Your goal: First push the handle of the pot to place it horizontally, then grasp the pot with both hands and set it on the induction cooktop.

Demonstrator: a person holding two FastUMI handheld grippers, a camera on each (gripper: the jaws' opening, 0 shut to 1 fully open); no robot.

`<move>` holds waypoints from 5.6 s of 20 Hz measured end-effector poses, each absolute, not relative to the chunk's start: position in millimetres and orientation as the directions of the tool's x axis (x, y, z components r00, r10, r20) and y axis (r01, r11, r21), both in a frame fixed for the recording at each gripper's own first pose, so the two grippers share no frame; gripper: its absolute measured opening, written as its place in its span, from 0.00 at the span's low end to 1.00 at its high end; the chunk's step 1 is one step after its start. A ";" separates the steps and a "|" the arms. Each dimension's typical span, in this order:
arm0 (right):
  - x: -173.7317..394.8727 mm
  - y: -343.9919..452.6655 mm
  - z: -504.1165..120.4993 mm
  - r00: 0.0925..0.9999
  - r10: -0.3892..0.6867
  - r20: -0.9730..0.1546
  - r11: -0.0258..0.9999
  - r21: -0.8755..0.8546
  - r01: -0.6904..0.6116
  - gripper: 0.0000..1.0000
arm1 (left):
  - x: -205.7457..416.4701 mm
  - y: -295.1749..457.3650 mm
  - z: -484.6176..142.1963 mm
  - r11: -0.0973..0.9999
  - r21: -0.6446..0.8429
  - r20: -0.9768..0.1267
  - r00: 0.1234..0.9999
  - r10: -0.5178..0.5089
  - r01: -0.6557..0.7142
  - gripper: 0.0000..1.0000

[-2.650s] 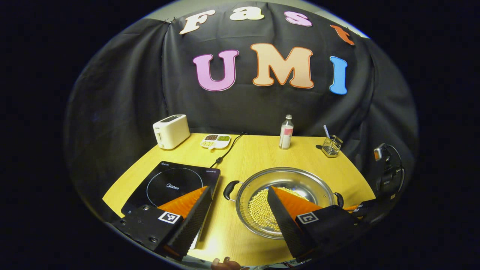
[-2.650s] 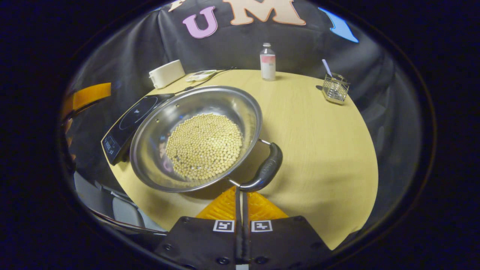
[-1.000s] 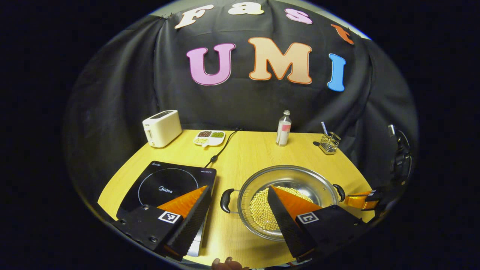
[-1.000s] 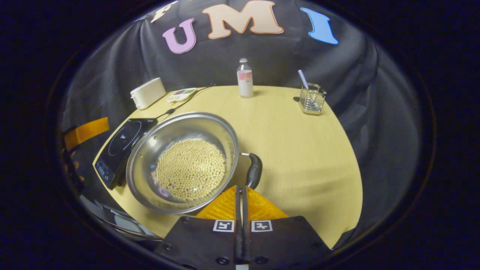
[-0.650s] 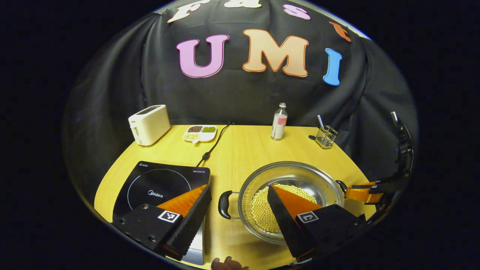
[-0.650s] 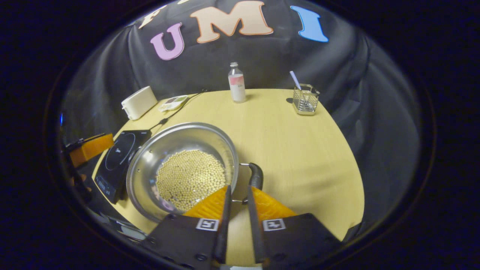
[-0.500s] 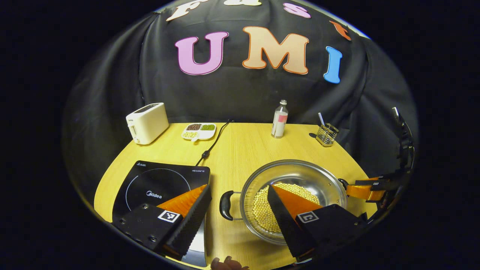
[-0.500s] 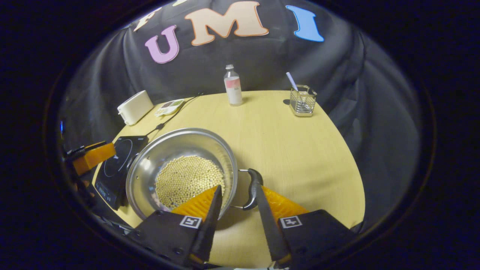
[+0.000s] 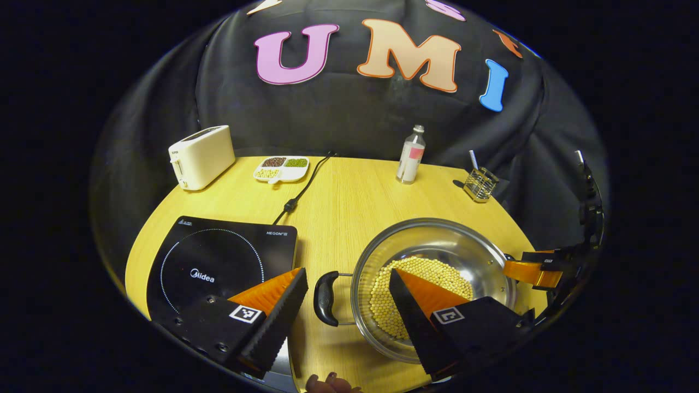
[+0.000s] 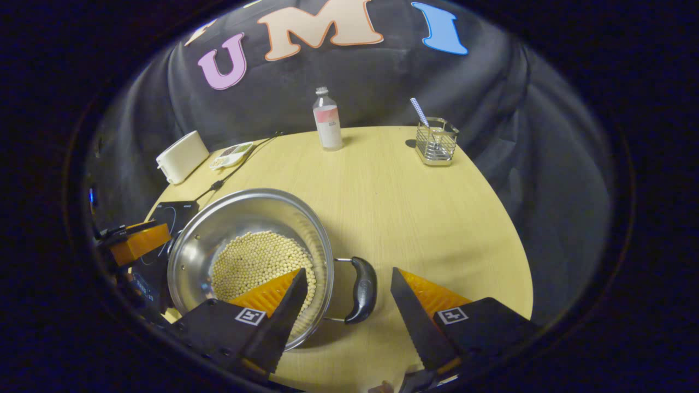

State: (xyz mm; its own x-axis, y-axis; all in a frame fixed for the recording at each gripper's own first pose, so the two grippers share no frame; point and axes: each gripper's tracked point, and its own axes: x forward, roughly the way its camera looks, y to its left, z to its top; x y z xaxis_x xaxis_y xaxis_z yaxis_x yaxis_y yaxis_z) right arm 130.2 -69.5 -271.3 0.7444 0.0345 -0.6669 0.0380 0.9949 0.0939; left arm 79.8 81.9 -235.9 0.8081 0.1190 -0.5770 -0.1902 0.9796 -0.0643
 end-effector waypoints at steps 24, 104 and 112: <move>147.6 -58.0 -331.6 0.631 0.093 -0.770 0.982 0.175 0.068 0.67 | 84.8 87.2 -306.3 0.965 -0.069 -0.722 0.680 0.125 -0.251 0.76; 162.8 280.1 -267.6 0.628 0.143 -0.765 0.981 0.193 0.012 0.59 | -18.8 396.8 -231.1 0.921 -0.084 -0.750 0.632 0.192 -0.380 0.66; 165.8 289.2 -273.4 0.629 0.139 -0.765 0.979 0.203 0.031 0.59 | -16.3 407.4 -238.6 0.927 -0.103 -0.732 0.658 0.174 -0.360 0.66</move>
State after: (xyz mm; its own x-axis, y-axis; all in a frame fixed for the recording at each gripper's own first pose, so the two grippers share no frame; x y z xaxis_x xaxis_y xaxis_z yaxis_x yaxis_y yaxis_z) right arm 165.8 289.2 -273.4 0.6287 0.1389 -0.7651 0.0311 0.9786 0.2033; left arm -16.3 407.4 -238.6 0.6581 0.1743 -0.7324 -0.3598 0.9274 -0.1026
